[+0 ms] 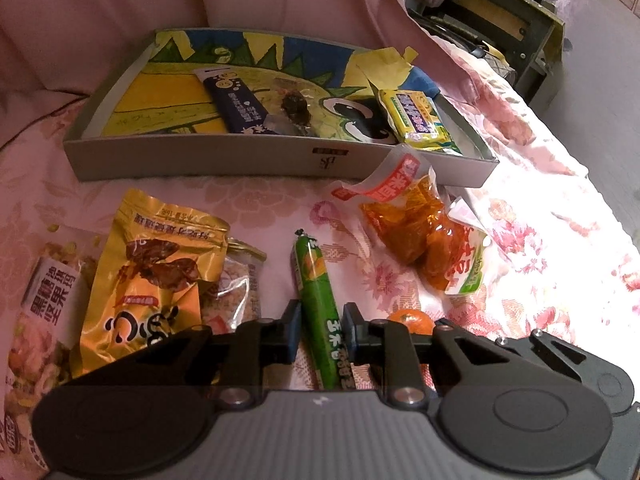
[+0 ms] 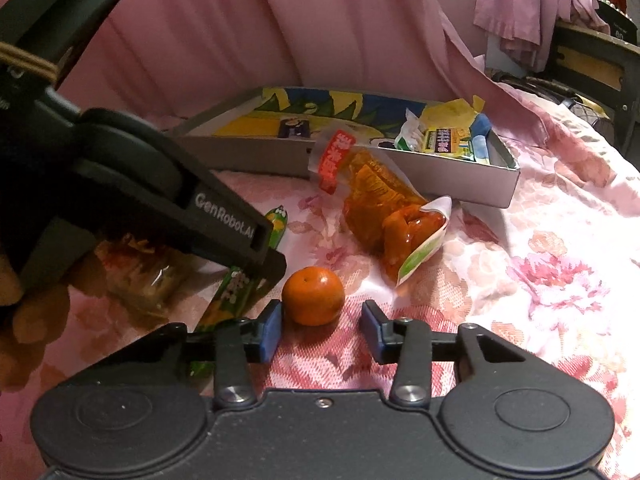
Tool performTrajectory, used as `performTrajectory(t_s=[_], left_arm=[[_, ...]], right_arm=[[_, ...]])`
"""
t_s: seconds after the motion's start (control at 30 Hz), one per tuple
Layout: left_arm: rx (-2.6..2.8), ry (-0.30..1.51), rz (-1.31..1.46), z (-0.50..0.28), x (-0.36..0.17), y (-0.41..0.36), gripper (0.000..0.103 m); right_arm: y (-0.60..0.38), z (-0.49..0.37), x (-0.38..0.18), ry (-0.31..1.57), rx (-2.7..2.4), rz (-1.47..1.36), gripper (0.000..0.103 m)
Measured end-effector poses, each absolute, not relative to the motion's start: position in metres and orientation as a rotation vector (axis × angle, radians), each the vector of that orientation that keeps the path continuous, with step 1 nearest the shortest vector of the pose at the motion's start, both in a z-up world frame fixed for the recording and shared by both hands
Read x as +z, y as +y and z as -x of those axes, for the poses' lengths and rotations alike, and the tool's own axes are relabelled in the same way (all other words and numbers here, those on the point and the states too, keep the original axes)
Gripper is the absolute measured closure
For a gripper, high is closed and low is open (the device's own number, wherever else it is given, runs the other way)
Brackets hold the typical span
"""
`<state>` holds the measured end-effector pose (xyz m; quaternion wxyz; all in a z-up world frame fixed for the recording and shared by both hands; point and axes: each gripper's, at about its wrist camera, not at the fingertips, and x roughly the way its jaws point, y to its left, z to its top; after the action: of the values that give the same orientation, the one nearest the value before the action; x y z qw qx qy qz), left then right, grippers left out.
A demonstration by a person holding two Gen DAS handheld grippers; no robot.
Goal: Organize snacks
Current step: 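Grasp the green sausage stick with the left gripper while the right gripper grasps the tangerine, then carry the sausage stick and tangerine over the tray and open both grippers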
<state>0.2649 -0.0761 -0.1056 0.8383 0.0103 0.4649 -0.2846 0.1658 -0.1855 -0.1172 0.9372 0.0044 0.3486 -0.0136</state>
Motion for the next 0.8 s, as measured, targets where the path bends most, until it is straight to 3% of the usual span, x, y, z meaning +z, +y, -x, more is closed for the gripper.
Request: performTrajectory(t_s=[0.13, 0.3, 0.8], left_arm=[[-0.612, 0.967, -0.058, -0.263, -0.106, -0.079, 0.078], [-0.608, 0.943, -0.087, -0.257, -0.106, -0.082, 0.080], [-0.544, 0.924, 0.056, -0.220, -0.074, -0.050, 0.084]], right_arm=[[-0.185, -0.167, -0.118, 0.699, -0.029, -0.012, 0.058], [-0.176, -0.162, -0.119, 0.673, -0.019, 0.058, 0.068], [-0.178, -0.119, -0.078, 0.587, -0.049, 0.067, 0.068]])
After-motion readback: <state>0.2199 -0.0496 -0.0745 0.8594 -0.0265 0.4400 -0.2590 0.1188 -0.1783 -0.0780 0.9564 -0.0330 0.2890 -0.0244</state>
